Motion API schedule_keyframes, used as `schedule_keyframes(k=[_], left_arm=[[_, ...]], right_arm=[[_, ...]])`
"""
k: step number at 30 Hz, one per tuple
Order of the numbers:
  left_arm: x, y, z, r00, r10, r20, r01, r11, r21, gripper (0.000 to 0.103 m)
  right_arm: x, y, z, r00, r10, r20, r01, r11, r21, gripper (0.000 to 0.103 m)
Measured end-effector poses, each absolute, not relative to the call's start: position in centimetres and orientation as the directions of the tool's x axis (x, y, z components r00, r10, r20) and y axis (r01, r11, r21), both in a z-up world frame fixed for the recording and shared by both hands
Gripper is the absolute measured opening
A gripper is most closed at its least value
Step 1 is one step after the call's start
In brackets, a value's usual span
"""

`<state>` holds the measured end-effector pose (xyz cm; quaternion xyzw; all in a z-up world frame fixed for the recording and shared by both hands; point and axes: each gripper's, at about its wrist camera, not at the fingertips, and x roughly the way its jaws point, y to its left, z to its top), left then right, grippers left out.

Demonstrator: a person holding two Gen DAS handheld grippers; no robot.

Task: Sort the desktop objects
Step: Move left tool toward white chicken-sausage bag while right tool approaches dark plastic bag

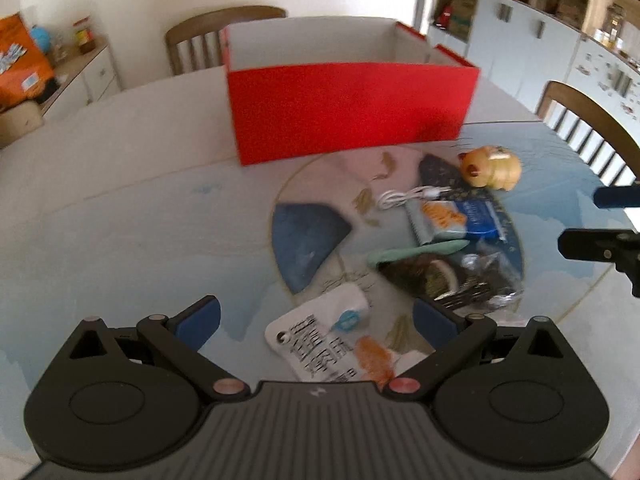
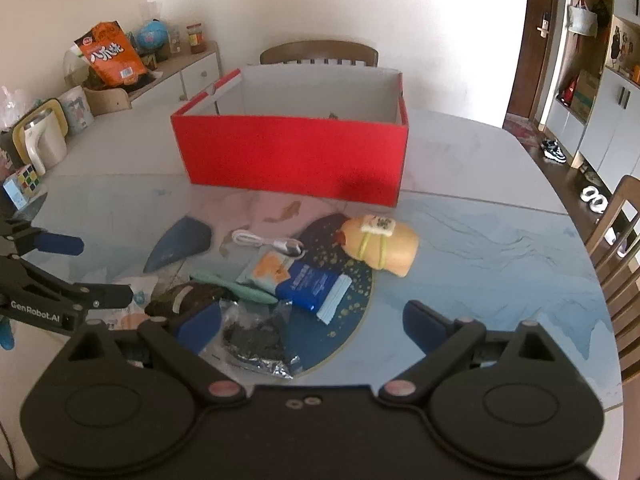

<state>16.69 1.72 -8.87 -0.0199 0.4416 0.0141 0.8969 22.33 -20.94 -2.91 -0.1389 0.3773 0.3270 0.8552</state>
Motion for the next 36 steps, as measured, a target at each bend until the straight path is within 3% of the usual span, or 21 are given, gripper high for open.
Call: schedule_keyframes(k=[18,36], left_arm=[[16.1,1.9,-12.3,0.548,0.029,-0.836,-0.151,0.986,-0.065,0.103],[16.5,2.5,-13.2,0.552,0.052,-0.832,-0.132,0.991,-0.026,0.103]], right_arm=[[22.7,-18.4,-6.9,0.488,0.409,-0.771,-0.627,0.779,0.017,0.093],[24.9,-19.1,-8.6,0.522,0.337,-0.784,-0.612,0.788,-0.069,0.091]])
